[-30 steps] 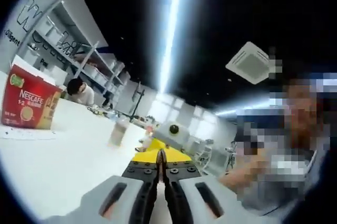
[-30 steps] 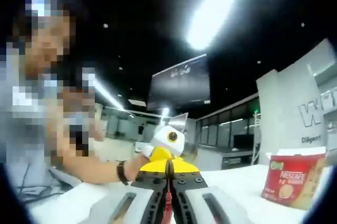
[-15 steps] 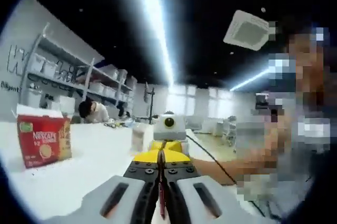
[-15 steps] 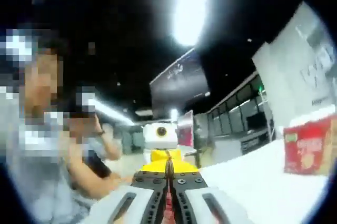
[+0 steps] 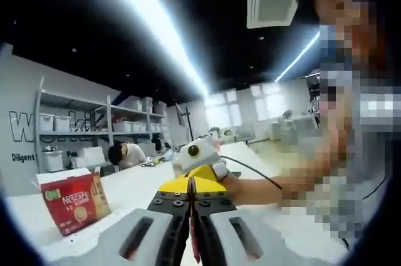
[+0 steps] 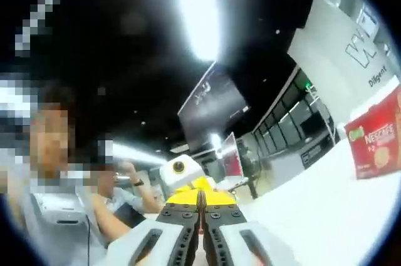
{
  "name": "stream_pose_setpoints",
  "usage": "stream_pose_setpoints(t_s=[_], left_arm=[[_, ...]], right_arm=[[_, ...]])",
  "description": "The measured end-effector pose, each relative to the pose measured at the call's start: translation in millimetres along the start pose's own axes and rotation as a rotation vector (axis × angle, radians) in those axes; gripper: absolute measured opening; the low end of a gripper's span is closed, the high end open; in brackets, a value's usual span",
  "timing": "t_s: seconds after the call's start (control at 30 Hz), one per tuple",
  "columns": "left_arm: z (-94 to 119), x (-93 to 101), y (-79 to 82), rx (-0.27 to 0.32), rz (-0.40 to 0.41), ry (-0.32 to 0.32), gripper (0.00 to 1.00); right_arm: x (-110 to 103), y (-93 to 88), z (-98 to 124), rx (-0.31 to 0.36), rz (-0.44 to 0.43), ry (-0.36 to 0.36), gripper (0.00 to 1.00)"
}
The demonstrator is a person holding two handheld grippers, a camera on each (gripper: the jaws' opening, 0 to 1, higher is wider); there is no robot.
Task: Tear open the coffee pouch, take out the coffee, and pour the coffee from the pouch into the cup
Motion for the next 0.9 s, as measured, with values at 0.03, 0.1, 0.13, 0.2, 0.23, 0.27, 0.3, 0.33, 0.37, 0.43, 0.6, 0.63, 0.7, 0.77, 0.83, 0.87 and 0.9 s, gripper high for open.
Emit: stream_pose_setpoints(t_s=[0.03,0.1,0.13,0.2,0.23,0.27,0.3,0.33,0.37,0.43,0.6,0.63,0.7,0.77,0.83,0.87,0.9], left_arm=[[0,-1.4,0.2,0.003,0.008,0.002,0.01],[1,-3.5,0.4,0.008,0.014,0.004,0.01],[1,-3.9,0.4,0.009,0.016,0.005,0.01],[4,-6.6,-0.2,0.027,0.046,0.008,0.01],[4,-6.4,0.1,0.028,0.047,0.008,0.01],[4,-6.0,0.3,0.030,0.050,0.008,0.01],[5,-5.6,0.6,0.033,0.051,0.009,0.01],[4,-5.4,1.1,0.036,0.055,0.009,0.01],[5,-4.7,1.1,0.036,0.053,0.008,0.01],[6,-4.8,1.8,0.038,0.054,0.009,0.01],[-6,6.3,1.0,0.006,-0.030,-0.022,0.02],[-4,5.1,1.4,0.011,-0.032,-0.017,0.02],[5,-5.8,2.2,0.057,0.031,0.003,0.02],[5,-7.8,4.0,0.099,0.078,0.018,0.02],[5,-9.6,3.6,0.105,0.089,0.022,0.02],[4,-9.6,3.1,0.101,0.088,0.029,0.02],[4,-11.1,2.0,0.097,0.085,0.037,0.02]], right_arm=[[0,-0.2,-1,0.003,0.011,-0.006,0.00],[0,0.0,-2,0.006,0.026,-0.014,0.00],[0,0.0,-3,0.007,0.039,-0.021,0.00],[-1,-0.7,-5,0.009,0.065,-0.031,0.00],[-1,-1.0,-6,0.009,0.070,-0.031,0.00],[0,-0.3,-6,0.010,0.079,-0.034,0.00],[1,0.3,-6,0.013,0.087,-0.036,0.00],[0,0.4,-7,0.013,0.095,-0.037,0.00],[-1,-0.2,-8,0.015,0.113,-0.044,0.00],[-2,-1.2,-10,0.017,0.122,-0.048,0.00],[-3,4.9,-5,0.039,0.158,-0.063,0.00],[-4,8.1,-4,0.036,0.183,-0.058,0.00],[-6,18.5,-2,0.079,0.184,-0.058,0.00],[-3,16.6,-2,0.066,0.194,-0.065,0.00],[0,14.2,-1,0.054,0.189,-0.065,0.00],[1,13.3,-1,0.049,0.189,-0.066,0.00],[0,12.5,-1,0.045,0.187,-0.064,0.00]])
Point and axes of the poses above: the point that each gripper's makers call its tool centre point, and the gripper's own axes: z roughly backward along the fingers, x roughly to its right, y roughly out of its top, the point moved 7 cm from there along z, roughly backward along the fingers, and after that the axes turned 13 degrees about x, right-handed, at the moved point
